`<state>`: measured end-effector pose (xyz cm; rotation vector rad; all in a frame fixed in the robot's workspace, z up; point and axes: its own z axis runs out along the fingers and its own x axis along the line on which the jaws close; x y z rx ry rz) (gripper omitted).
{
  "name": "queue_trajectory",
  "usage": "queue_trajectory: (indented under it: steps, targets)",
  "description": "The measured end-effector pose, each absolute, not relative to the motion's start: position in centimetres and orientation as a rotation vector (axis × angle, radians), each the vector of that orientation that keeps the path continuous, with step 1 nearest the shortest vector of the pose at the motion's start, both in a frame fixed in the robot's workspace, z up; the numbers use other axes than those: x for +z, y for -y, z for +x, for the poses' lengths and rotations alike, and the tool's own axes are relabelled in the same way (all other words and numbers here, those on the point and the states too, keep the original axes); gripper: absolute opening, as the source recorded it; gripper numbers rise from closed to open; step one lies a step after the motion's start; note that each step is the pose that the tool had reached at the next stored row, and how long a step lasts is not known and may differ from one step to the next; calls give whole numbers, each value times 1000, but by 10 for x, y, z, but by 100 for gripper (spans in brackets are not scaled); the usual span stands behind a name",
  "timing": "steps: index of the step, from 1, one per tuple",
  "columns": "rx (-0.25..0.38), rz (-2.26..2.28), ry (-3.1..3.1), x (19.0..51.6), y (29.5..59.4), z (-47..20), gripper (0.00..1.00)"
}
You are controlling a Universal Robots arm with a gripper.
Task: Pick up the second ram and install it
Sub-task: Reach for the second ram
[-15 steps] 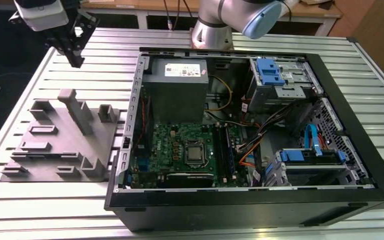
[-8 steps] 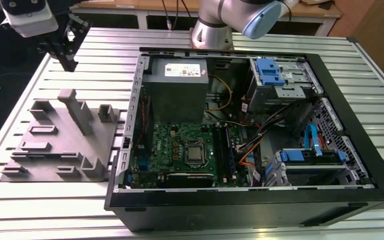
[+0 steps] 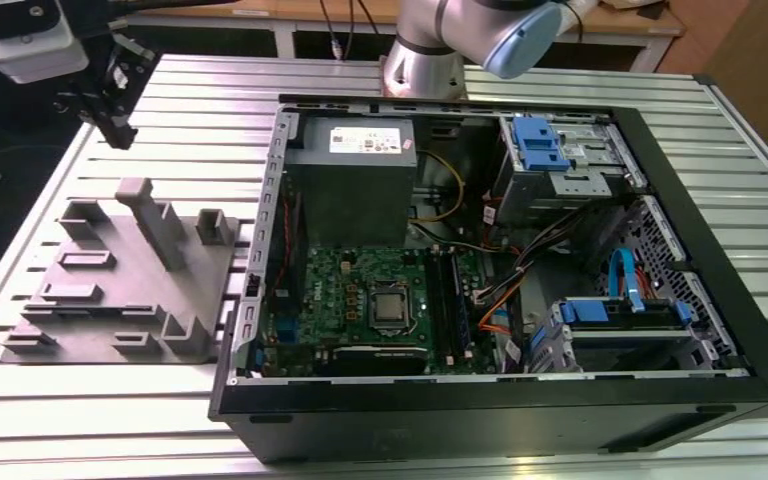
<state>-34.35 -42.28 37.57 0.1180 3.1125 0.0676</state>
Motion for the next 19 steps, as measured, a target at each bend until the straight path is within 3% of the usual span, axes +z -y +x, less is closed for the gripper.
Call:
queue_trajectory:
  steps: [19]
  targets:
    - [68, 118, -3113, 370, 427, -392, 7]
